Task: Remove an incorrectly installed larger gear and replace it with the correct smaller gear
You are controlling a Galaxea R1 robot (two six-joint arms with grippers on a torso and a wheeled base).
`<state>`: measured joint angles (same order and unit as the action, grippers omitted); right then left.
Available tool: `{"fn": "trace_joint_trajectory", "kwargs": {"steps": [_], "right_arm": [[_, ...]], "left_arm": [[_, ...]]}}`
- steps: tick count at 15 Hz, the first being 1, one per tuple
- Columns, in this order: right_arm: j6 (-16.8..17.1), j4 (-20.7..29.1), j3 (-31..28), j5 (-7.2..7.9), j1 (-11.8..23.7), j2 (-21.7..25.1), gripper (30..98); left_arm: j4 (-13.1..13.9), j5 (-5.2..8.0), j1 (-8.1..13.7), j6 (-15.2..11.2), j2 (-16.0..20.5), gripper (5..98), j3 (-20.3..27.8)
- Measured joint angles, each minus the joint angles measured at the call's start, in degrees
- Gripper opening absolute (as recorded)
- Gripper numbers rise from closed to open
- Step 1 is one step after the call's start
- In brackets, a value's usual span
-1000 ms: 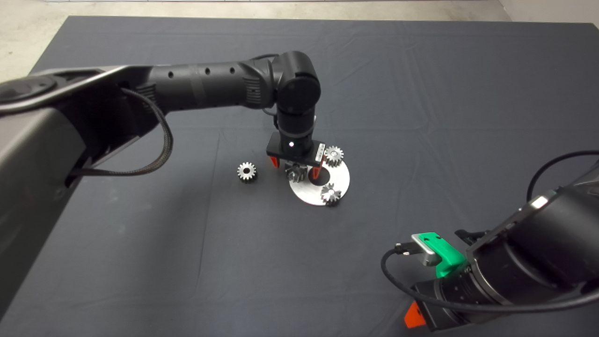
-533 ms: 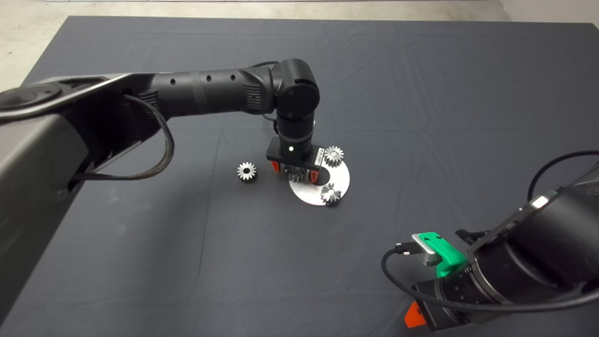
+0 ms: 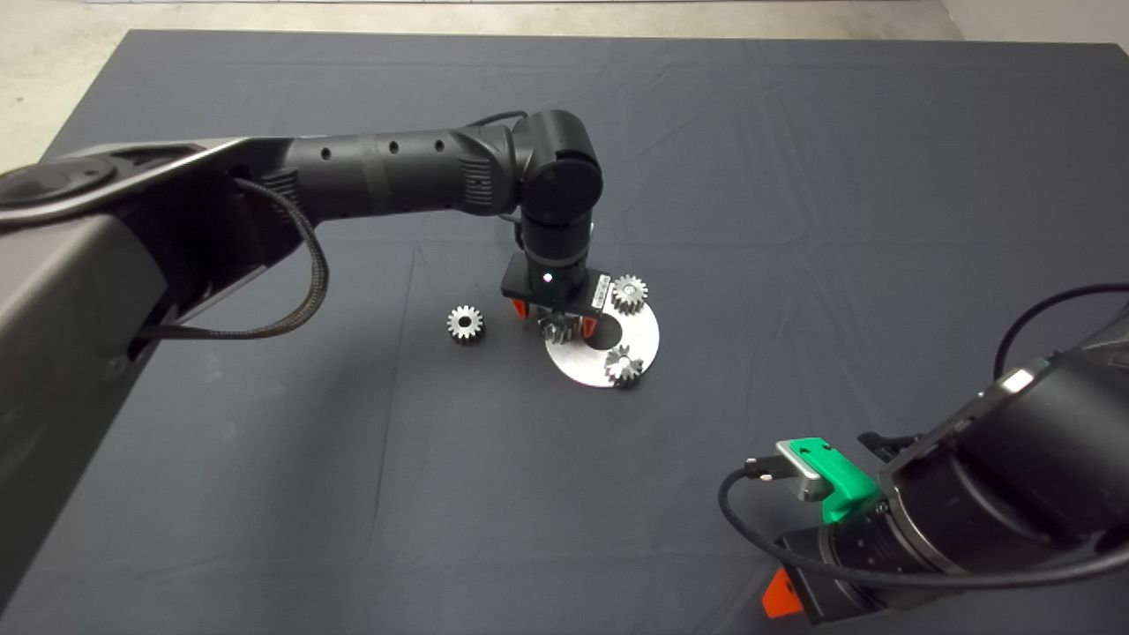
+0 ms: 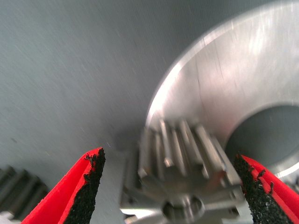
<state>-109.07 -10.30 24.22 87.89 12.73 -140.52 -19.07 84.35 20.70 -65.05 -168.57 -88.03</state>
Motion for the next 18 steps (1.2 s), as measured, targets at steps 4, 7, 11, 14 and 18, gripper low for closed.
{"fn": "trace_joint_trajectory", "kwargs": {"steps": [4, 7, 11, 14, 18], "right_arm": [[0.0, 0.0, 0.0, 0.0, 0.0, -0.02, 58.4], [0.01, 0.0, 0.0, 0.0, 0.0, -0.09, 58.4], [0.0, 0.01, 0.0, 0.0, 0.0, -0.09, 58.4], [0.0, 0.01, 0.0, 0.0, -0.01, -0.08, 58.4], [0.01, 0.02, 0.0, 0.0, 0.0, -0.07, 58.4]], "left_arm": [[-0.3, 0.0, 0.09, 0.04, -0.01, 65.0, 0.0], [-0.3, -0.01, 0.09, 0.25, -0.01, 60.2, -0.01], [-0.3, -0.15, 0.09, 0.66, -0.01, 55.3, -0.01], [-0.26, -0.29, 0.09, 0.67, -0.01, 53.2, -0.01], [-0.27, -0.41, 0.09, 0.67, -0.04, 50.9, 0.0]]}}
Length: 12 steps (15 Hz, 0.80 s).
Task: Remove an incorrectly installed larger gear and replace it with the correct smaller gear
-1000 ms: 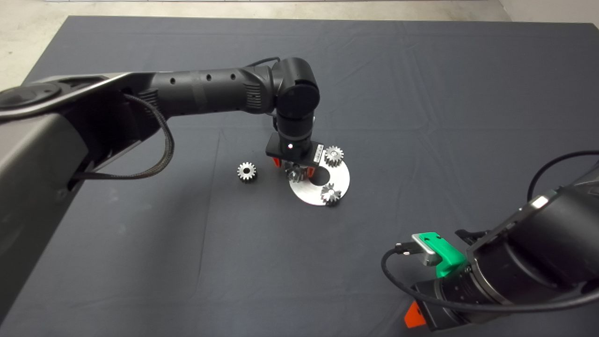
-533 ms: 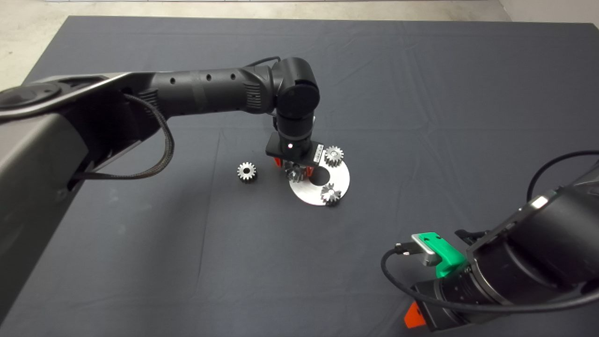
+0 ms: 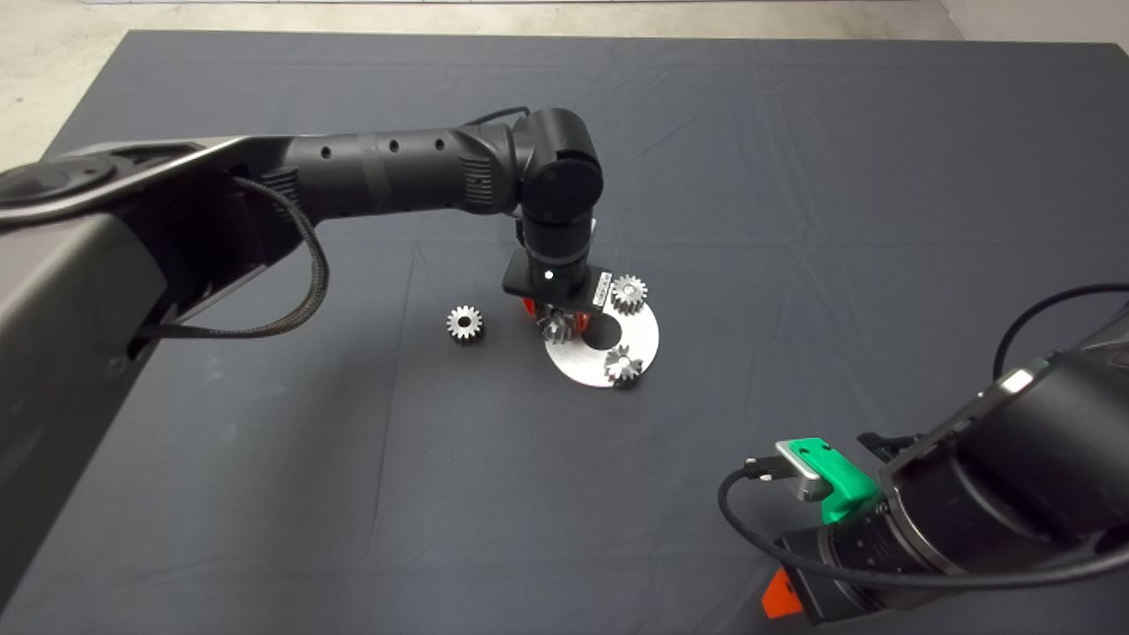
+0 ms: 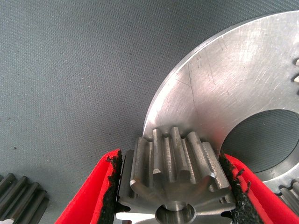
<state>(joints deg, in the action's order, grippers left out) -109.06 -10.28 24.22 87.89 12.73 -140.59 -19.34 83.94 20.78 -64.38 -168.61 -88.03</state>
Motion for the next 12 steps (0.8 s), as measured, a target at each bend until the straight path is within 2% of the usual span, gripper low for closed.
{"fn": "trace_joint_trajectory", "kwargs": {"steps": [9, 12], "right_arm": [[0.08, 0.0, 0.0, 0.02, 0.0, 0.14, 58.4], [1.1, 0.0, 0.0, 0.0, 0.0, 0.16, 58.4]], "left_arm": [[0.02, -0.01, 0.0, 0.0, 0.01, 49.6, 0.0], [0.02, -0.01, 0.0, 0.0, 0.0, 49.5, 0.0]]}}
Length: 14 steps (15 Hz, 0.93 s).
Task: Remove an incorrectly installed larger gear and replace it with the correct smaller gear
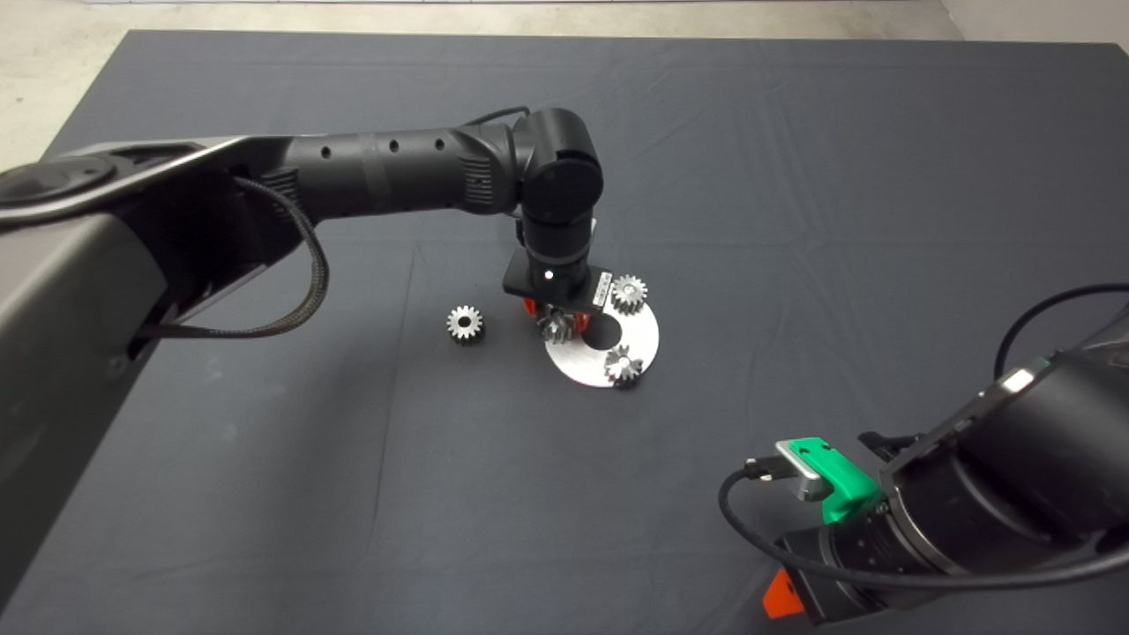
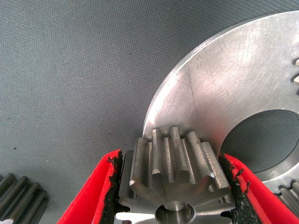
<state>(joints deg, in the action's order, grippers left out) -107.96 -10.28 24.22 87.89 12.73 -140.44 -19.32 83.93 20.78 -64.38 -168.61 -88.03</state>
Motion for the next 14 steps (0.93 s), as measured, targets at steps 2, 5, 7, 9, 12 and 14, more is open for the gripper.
{"fn": "trace_joint_trajectory", "kwargs": {"steps": [2, 5, 7, 9, 12, 14], "right_arm": [[0.29, -0.01, 0.25, 0.0, 0.0, 0.02, 58.4], [0.83, -0.01, 0.83, 0.0, 0.0, 0.16, 58.4], [1.17, -0.02, 1.32, 0.0, 0.0, 0.17, 58.4], [1.47, -0.02, 1.57, 0.0, 0.0, 0.16, 58.4], [1.66, -0.02, 1.68, 0.0, 0.0, 0.17, 58.4], [1.67, -0.02, 1.79, 0.0, 0.0, 0.17, 58.4]], "left_arm": [[0.01, 0.0, 0.0, 0.02, 0.0, 49.3, -0.01], [0.22, 0.13, 0.0, 1.21, -0.11, 49.3, -0.34], [0.23, 0.2, 0.0, 1.27, -0.13, 49.3, -0.38], [0.26, 0.2, 0.0, 1.27, -0.13, 49.3, -0.37], [1.08, 0.24, 0.02, 1.27, -0.11, 49.3, -0.39], [1.14, 0.27, 0.02, 1.27, -0.12, 49.3, -0.41]]}}
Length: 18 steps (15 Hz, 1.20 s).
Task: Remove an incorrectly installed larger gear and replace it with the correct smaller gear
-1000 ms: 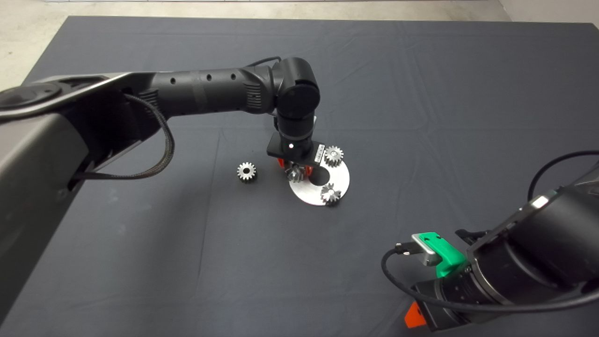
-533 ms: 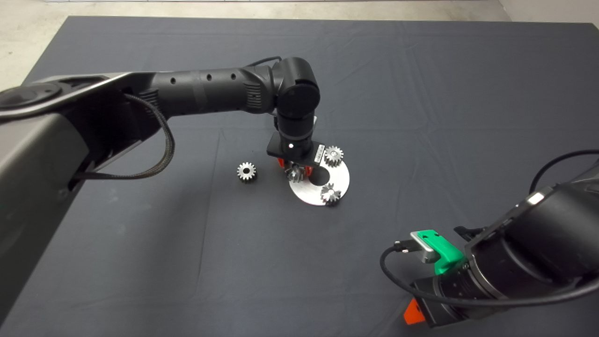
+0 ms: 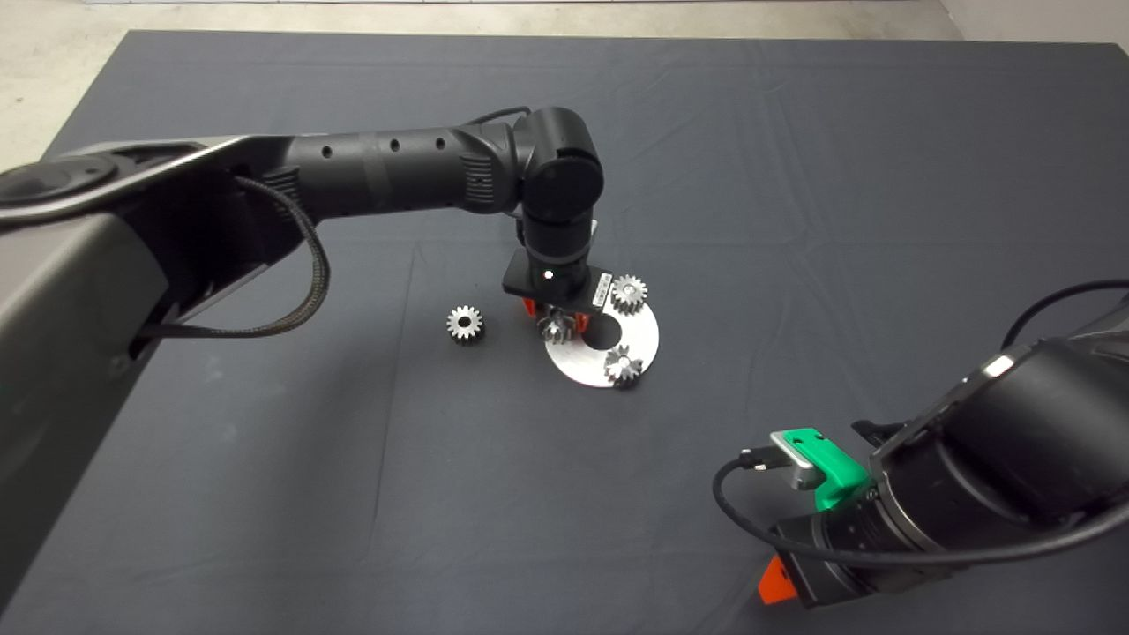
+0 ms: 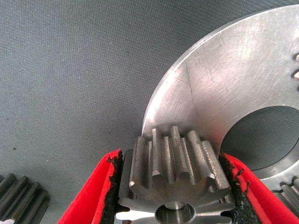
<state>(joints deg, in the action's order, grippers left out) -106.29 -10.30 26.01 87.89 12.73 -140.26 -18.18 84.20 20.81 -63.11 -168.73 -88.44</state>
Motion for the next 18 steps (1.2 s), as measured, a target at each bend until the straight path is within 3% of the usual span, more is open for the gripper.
{"fn": "trace_joint_trajectory", "kwargs": {"steps": [7, 10, 11, 13, 15, 18], "right_arm": [[0.08, 0.0, 0.09, 0.0, 0.0, -0.04, 58.4], [0.17, 0.0, 0.09, 0.0, 0.0, -0.01, 58.4], [0.17, 0.0, 0.09, 0.02, -0.01, -0.01, 58.4], [0.17, 0.0, 0.11, 0.0, 0.0, -0.02, 58.4], [0.17, 0.0, 0.33, 0.02, -0.01, 0.05, 58.4], [0.17, 0.0, 0.55, -0.02, 0.0, 0.11, 58.4]], "left_arm": [[0.97, 0.3, 0.13, 0.05, -0.03, 49.3, -0.48], [2.71, 1.14, 0.36, 0.49, -0.01, 49.3, -0.87], [4.16, 1.4, 1.08, 0.79, 0.01, 49.1, -1.17], [7.33, 1.85, 4.81, 2.01, -0.01, 46.2, -2.13], [7.93, 2.44, 8.27, 3.05, 0.2, 45.4, -3.72], [9.21, 2.51, 8.81, 3.46, 0.16, 45.4, -3.84]]}}
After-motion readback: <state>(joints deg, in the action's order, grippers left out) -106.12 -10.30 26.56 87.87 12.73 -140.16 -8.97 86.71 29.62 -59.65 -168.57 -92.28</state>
